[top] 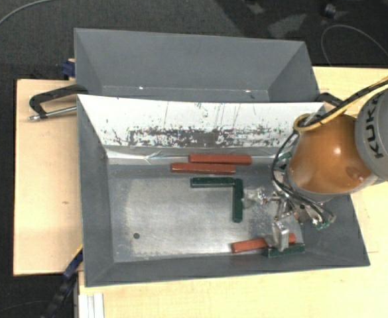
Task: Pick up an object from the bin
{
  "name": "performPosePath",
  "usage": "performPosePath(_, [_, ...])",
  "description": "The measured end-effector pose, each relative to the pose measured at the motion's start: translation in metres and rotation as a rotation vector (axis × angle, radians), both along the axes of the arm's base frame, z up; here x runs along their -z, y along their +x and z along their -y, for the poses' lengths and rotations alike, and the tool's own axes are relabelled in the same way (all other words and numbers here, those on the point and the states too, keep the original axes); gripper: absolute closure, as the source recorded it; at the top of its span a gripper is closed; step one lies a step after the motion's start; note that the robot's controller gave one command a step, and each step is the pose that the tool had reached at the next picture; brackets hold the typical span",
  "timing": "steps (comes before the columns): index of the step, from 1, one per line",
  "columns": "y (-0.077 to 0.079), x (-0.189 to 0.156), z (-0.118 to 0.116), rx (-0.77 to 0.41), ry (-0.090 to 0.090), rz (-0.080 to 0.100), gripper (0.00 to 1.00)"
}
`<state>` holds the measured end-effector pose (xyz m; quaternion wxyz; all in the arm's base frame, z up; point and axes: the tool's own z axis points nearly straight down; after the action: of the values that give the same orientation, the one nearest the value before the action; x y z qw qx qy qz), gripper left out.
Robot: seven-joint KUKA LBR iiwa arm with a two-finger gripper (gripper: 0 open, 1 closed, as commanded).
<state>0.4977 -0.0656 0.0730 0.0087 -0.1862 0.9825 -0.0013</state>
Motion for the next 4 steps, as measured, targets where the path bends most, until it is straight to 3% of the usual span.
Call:
performPosePath(1, [0.061, 0.002, -0.028, -0.124, -0.001, -0.011, 0.00])
performPosePath(2, [0.051, -0.048, -0.211, -0.019, 0.007, -0.009, 0.00])
performPosePath(3, [0.082, -0.079, -0.130, 0.055, -0.002, -0.005, 0.00])
performPosePath(4, [0.096, 0.002, -0.096, 0.276, 0.004, -0.015, 0.00])
